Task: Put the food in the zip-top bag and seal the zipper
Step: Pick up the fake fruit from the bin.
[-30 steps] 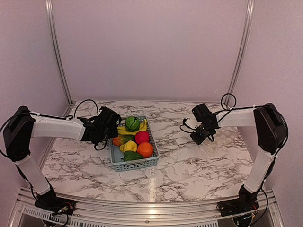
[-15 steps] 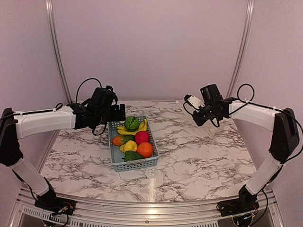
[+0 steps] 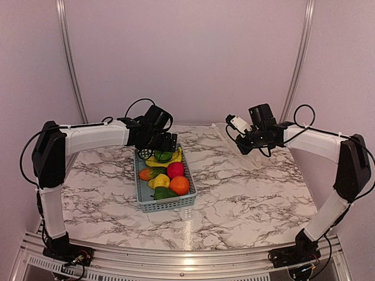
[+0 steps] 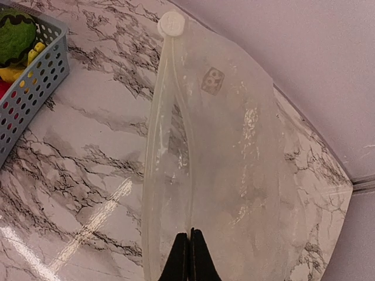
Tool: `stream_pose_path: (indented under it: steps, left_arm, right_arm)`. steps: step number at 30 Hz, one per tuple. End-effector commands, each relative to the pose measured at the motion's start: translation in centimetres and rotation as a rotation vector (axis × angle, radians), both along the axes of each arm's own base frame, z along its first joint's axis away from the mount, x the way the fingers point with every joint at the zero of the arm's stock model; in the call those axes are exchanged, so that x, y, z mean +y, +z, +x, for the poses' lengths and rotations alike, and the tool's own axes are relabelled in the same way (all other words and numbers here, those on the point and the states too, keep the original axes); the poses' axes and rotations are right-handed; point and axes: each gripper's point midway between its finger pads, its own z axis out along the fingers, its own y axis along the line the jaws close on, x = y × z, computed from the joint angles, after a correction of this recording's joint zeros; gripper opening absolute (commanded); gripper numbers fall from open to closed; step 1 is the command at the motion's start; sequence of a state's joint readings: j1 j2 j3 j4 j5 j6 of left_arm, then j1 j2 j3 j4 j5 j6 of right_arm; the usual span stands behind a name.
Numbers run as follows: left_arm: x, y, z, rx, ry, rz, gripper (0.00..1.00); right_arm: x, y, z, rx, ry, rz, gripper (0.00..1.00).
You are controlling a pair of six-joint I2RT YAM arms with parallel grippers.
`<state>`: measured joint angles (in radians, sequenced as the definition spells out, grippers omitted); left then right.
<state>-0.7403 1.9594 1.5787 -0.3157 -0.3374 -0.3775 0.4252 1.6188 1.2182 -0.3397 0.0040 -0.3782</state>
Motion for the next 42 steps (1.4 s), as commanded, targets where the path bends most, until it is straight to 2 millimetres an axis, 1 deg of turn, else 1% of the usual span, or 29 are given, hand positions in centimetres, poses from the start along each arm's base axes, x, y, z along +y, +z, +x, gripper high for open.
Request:
stream_pose_path:
  steps: [1,5,10,17,21,23,26,28,30,33,35,38,40,41,42]
  left_arm:
    - [0.5,-2.2,-0.2,0.104,0.003,0.082,0.95]
    - [0.5,-3.2,-0.2,0.135,0.005,0.099,0.92]
    - [1.0,-4.2,-0.1,0.160,0.029,0.121,0.92]
    - [0.8,-6.0,0.7,0.183,0.030,0.155,0.93]
    - [1.1,-6.7,1.0,0.189,0.038,0.175,0.85]
    - [1.2,-6.4,1.1,0.180,0.045,0.178,0.79]
    - [1.4,-5.7,1.0,0.173,0.043,0.172,0.68]
    - [1.3,-4.7,0.7,0.172,0.033,0.155,0.60]
    - [1.3,-3.3,0.3,0.165,0.035,0.125,0.54]
    - [1.3,-0.2,-0.6,0.126,0.033,0.062,0.51]
    - [0.6,2.3,-1.4,0.078,0.011,0.005,0.51]
    - [-1.6,6.1,-3.1,-0.009,-0.062,-0.117,0.51]
    - [-3.7,8.7,-4.5,-0.068,-0.126,-0.219,0.51]
    - [-5.1,11.0,-5.3,-0.122,-0.166,-0.303,0.51]
    - [-6.2,12.0,-6.1,-0.150,-0.200,-0.363,0.51]
  right_arm:
    - [0.2,1.1,-0.4,-0.026,0.027,0.035,0.00]
    - [0.2,0.8,-0.6,-0.019,0.030,0.036,0.00]
    - [0.3,0.8,-0.7,-0.018,0.036,0.044,0.00]
    - [0.4,0.6,-0.8,-0.014,0.039,0.043,0.00]
    - [0.3,1.0,-1.0,-0.019,0.039,0.048,0.00]
    - [0.3,1.2,-1.0,-0.021,0.040,0.050,0.00]
    - [0.4,1.4,-1.0,-0.023,0.039,0.054,0.00]
    - [0.4,1.8,-1.0,-0.028,0.040,0.057,0.00]
    - [0.5,2.3,-0.9,-0.035,0.044,0.059,0.00]
    - [0.7,3.2,-0.8,-0.042,0.052,0.065,0.00]
    - [1.0,3.9,-0.7,-0.046,0.064,0.076,0.00]
    - [1.7,4.7,-0.7,-0.033,0.085,0.105,0.00]
    - [2.2,5.0,-0.6,-0.025,0.096,0.120,0.00]
    - [2.4,5.1,-0.5,-0.020,0.099,0.127,0.00]
    - [2.7,5.2,-0.4,-0.013,0.106,0.135,0.00]
